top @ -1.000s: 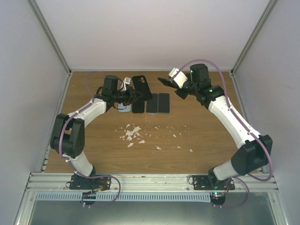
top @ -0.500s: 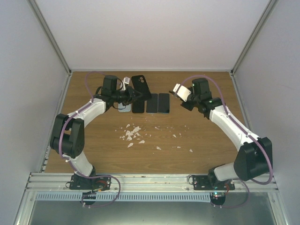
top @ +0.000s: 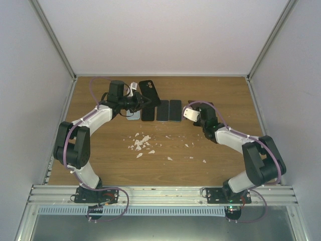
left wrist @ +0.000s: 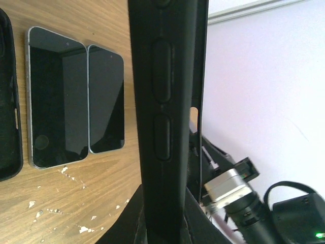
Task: Take the phone out of the phone case
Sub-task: Place the phone at the center of the board.
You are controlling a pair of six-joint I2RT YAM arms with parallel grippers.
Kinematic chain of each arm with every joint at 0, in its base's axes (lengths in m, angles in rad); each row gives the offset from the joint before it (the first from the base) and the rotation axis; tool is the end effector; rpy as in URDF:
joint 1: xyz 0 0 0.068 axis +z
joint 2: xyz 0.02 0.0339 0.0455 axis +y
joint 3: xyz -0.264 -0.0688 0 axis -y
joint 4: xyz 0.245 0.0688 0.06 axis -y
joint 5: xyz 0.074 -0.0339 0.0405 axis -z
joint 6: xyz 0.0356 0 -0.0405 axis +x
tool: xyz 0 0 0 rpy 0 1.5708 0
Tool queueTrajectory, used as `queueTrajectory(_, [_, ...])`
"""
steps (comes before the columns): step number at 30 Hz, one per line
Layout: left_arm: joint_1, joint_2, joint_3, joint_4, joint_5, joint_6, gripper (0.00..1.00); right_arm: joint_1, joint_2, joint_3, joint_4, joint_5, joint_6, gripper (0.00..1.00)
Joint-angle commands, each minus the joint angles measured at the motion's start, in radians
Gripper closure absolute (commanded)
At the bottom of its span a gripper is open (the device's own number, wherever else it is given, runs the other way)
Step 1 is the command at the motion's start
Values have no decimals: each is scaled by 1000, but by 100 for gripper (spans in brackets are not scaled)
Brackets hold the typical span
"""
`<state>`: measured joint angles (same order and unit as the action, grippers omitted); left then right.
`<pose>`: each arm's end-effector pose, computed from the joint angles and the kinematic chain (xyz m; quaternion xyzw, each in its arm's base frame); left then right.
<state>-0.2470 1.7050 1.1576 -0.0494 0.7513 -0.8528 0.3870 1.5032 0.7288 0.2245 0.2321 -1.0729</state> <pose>0.3611 -0.1161 0.2426 -0.0814 0.8359 -0.5039 0.2017 0.2919 0.1101 0.1917 -0.5358 0.6836 -0.2583 0.4230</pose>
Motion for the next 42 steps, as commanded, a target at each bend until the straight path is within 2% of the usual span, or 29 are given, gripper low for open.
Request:
queueTrajectory(1, [16, -18, 10, 47, -12, 8, 100, 40, 51, -78, 297, 74, -79, 100])
queueTrajectory(12, [33, -22, 7, 46, -10, 2, 100, 121, 234, -253, 673, 165, -156, 100])
queueTrajectory(18, [36, -20, 8, 46, -7, 0, 100, 144, 307, -327, 799, 182, -165, 98])
queueTrajectory(30, [37, -20, 12, 40, -13, 7, 100, 145, 483, -324, 1072, 178, -271, 90])
queueTrajectory(33, [38, -22, 8, 36, -15, 10, 100, 141, 511, -305, 1084, 167, -281, 89])
queueTrajectory(37, [41, -21, 10, 36, -16, 11, 100, 134, 503, -269, 1021, 143, -253, 88])
queueTrajectory(42, [43, -15, 14, 36, -15, 9, 100, 130, 476, -226, 907, 108, -215, 83])
